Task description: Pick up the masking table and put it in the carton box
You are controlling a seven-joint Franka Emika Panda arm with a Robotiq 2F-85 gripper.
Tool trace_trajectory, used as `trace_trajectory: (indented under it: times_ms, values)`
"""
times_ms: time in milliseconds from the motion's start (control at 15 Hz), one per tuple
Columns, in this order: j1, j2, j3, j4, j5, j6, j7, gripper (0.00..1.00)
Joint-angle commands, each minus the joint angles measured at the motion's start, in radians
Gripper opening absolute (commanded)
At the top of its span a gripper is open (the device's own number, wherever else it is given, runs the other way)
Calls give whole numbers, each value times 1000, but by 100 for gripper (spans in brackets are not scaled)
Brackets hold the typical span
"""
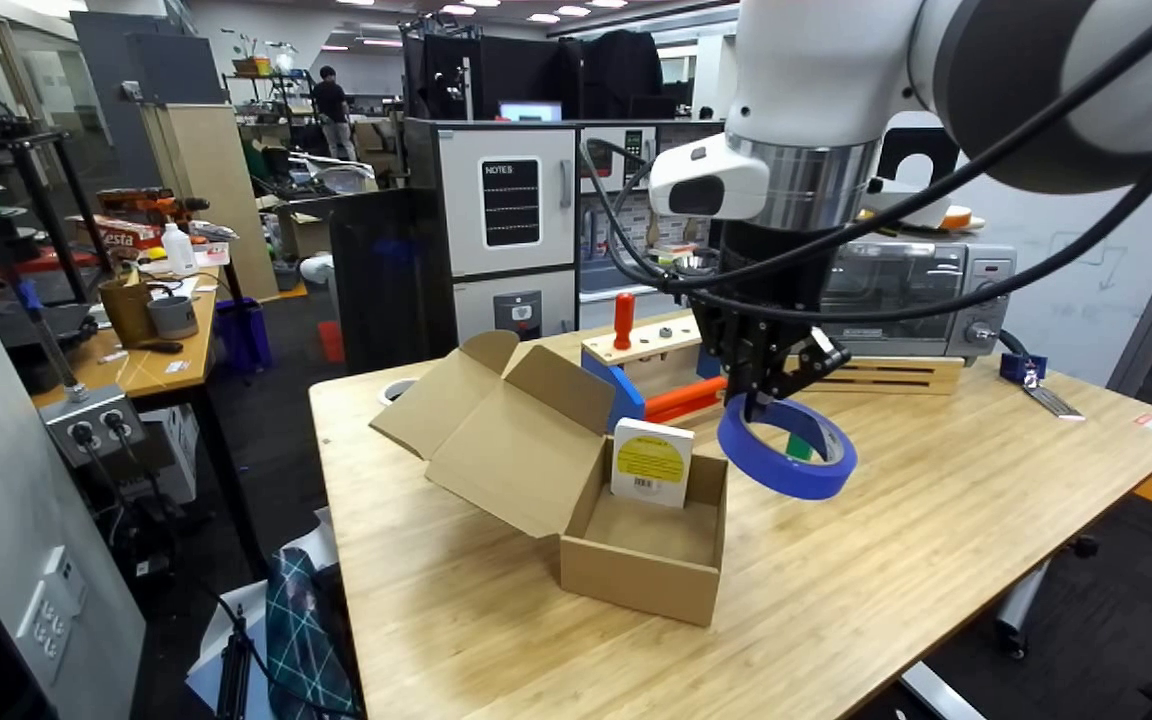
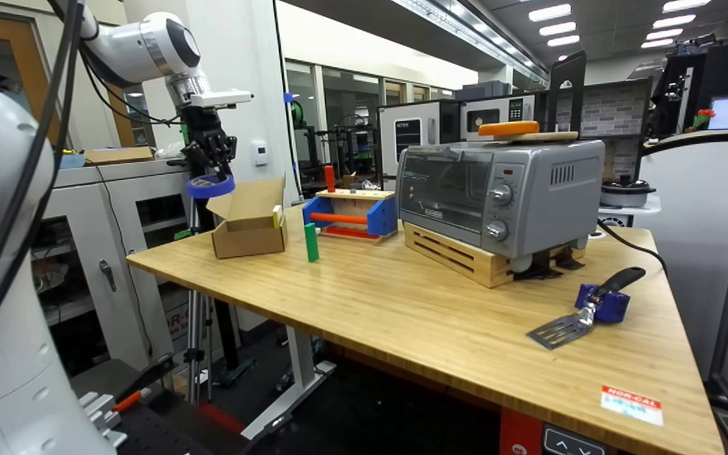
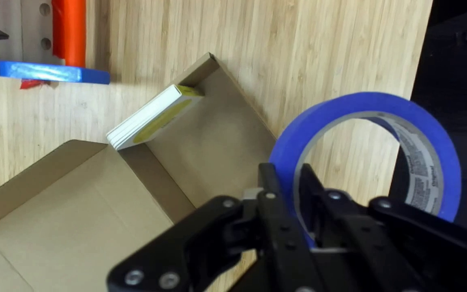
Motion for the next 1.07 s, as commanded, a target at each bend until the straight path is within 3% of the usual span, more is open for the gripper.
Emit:
trace_trajectory:
  times_ms: [0, 400, 467, 1000]
  values:
    - [7, 20, 6, 37, -6, -46, -45, 4]
    - [-15, -33, -15, 4, 19, -64, -57, 4]
    - [-4, -7, -9, 13, 1, -42, -29, 16]
    - [-10, -17, -15, 11, 3, -51, -32, 16]
